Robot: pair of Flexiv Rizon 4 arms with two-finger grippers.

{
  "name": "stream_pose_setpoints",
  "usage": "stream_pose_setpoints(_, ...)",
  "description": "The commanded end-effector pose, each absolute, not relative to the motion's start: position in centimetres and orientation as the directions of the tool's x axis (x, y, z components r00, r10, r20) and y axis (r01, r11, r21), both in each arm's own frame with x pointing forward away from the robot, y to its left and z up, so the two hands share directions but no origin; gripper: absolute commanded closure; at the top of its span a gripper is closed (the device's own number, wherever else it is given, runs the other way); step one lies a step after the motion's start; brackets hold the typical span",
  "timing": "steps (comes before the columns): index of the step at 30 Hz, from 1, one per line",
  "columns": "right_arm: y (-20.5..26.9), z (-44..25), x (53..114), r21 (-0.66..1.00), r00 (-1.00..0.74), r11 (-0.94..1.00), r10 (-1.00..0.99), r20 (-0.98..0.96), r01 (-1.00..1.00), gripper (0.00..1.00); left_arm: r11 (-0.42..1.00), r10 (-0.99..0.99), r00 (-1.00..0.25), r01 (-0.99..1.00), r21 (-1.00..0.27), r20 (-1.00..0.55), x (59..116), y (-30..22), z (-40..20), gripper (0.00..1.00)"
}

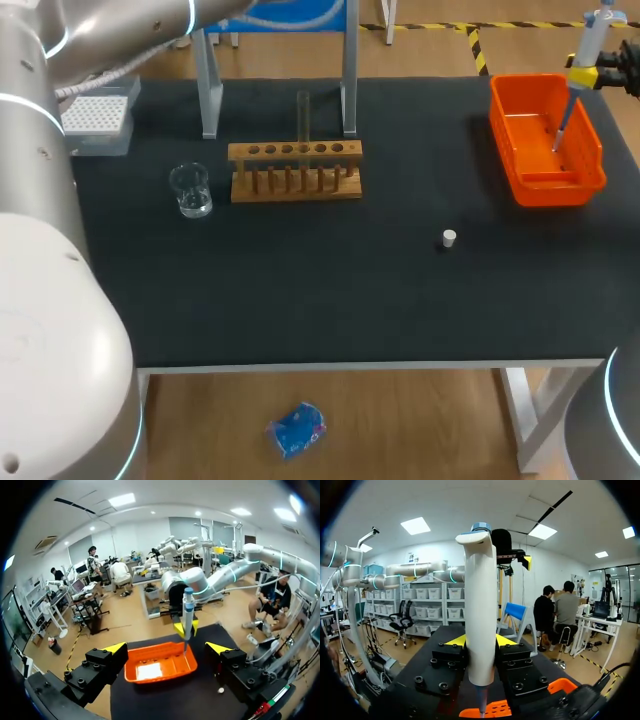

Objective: Invert the test tube, pick up the pipette, mount the tip to pipette, aspirate from beaker and dispense into the tube, eject the tip, return the pipette, and cap with the stopper.

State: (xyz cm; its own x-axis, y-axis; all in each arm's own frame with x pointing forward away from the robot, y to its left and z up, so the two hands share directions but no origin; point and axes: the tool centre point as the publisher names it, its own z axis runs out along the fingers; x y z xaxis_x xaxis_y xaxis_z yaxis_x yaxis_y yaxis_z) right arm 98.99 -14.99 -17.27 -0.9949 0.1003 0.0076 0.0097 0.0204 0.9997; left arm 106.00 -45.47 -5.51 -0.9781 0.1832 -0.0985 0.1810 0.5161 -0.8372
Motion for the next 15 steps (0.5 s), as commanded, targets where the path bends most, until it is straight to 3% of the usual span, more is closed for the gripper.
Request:
stream_pose_setpoints(1, -15.0, -17.2, 98.9, 1.0, -0.995, 0.023, 0.102, 0.007, 0.009, 1.0, 0.497, 0.099, -0.986, 0.166, -0.852, -0.135, 104.6, -46.5, -6.1, 0.93)
stream_pose_setpoints(2, -15.0, -17.2, 98.9, 1.0, -0.995, 0.023, 0.102, 0.007, 0.009, 1.0, 0.497, 0.1, -0.986, 0.166, -0.852, -0.134, 104.6, -46.8, -6.1, 1.0)
stream_pose_setpoints(15, -15.0, -17.2, 98.9, 1.0, -0.995, 0.023, 0.102, 0.007, 0.009, 1.0, 0.515, 0.119, -0.985, 0.168, -0.84, -0.125, 104.4, -50.5, -5.0, 1.0)
